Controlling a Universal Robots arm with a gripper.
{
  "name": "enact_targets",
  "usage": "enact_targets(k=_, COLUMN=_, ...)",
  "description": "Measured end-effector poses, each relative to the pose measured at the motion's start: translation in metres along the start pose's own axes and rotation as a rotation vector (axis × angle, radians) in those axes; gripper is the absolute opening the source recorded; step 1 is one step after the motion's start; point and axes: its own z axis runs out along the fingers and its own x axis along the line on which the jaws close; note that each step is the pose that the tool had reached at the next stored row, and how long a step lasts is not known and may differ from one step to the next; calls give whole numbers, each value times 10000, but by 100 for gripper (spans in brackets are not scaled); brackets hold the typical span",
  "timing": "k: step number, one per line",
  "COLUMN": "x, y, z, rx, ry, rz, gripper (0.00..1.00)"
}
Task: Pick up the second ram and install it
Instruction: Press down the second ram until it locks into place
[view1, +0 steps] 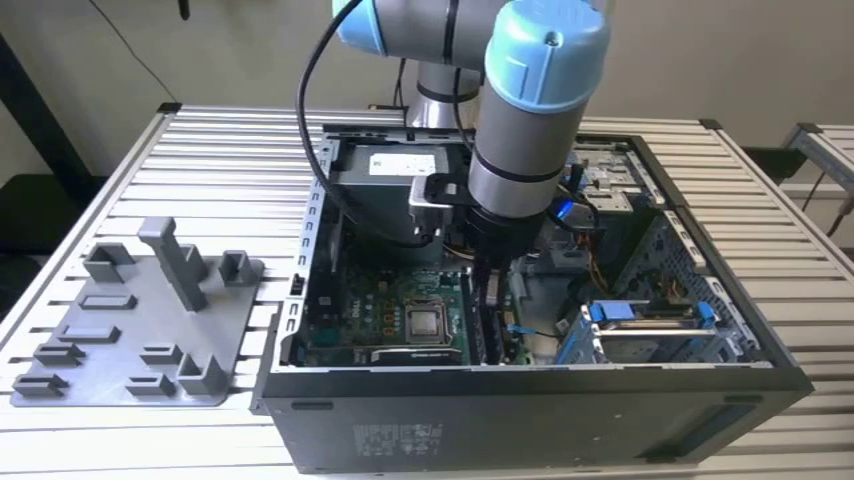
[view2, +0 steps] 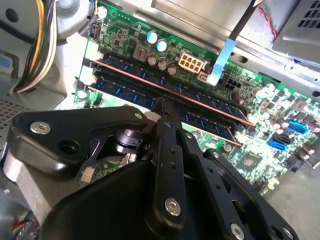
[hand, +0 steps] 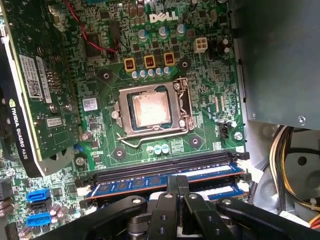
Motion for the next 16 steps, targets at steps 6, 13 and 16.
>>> enact_targets(k=6, x=-12, y=-1, z=-188, rx=1, ry=-17, rz=-4, gripper=11)
enact_targets(k=13, x=-28, y=-4, z=-474, rx=1, ry=-16, rz=-4, gripper=11)
enact_targets(k=16, x=-33, y=-5, z=-559, rx=1, ry=-15, rz=-4, gripper=11)
